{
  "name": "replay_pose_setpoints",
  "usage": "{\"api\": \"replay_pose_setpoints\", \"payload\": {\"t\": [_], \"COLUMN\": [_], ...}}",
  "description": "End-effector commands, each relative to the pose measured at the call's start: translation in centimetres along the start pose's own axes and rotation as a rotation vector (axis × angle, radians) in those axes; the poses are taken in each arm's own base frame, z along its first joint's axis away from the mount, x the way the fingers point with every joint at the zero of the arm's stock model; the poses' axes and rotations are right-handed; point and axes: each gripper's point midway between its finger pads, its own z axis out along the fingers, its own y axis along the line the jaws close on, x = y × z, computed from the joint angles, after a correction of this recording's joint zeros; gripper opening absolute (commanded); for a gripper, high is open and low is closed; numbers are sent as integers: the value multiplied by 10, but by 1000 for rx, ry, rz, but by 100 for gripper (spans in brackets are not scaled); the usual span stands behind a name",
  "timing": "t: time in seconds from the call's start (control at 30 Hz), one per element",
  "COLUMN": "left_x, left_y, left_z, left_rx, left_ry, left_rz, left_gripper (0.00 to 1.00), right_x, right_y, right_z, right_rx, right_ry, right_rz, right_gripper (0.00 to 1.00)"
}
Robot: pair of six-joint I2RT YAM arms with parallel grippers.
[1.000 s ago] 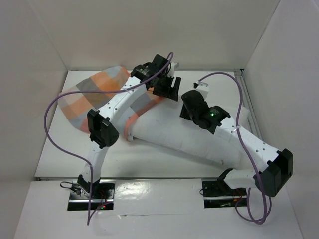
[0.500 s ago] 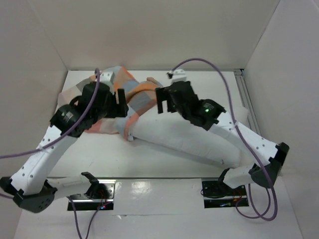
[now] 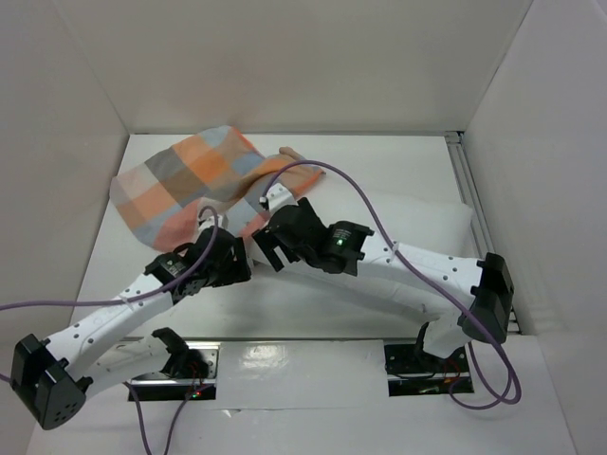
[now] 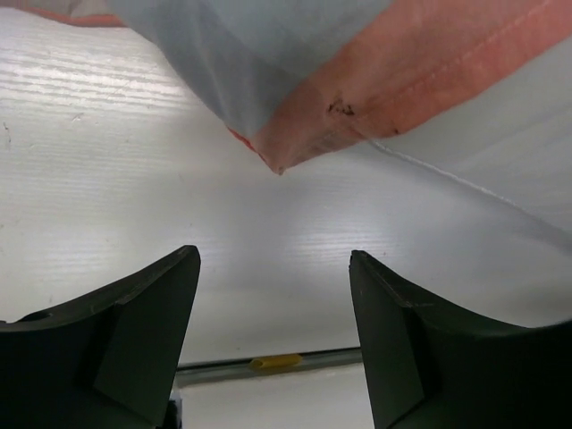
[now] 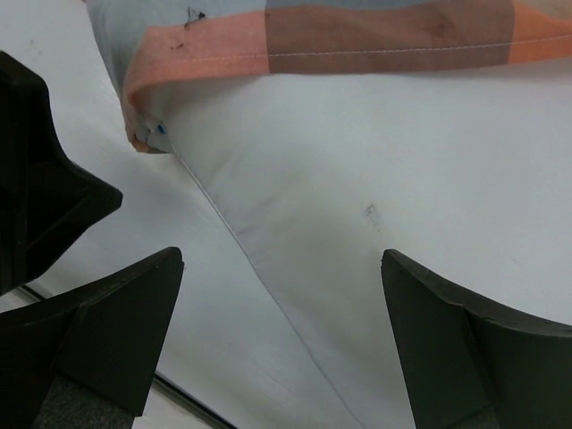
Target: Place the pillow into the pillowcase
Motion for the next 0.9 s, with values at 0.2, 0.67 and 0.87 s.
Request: {"api": "replay_pose_setpoints", "payload": {"t": [0.2,0.67,0.87], "left_x": [-33,-53,-79], "left_y": [-10,0,-47], "left_z": [40,63,32], "left_rx": [-28,-75,138], "left_ry": [-113,-126,-139], "left_rz": [-104,-116,26], "left_gripper": [78,0,0], "right_x": [-2,33,-1], "right_y": [-9,-37,-92], "right_z": [0,49,81], "right_rx": [40,16,131], "right_ry": [-28,89,73], "right_rz": [-18,13,206], "right_gripper": [99,85,0]}}
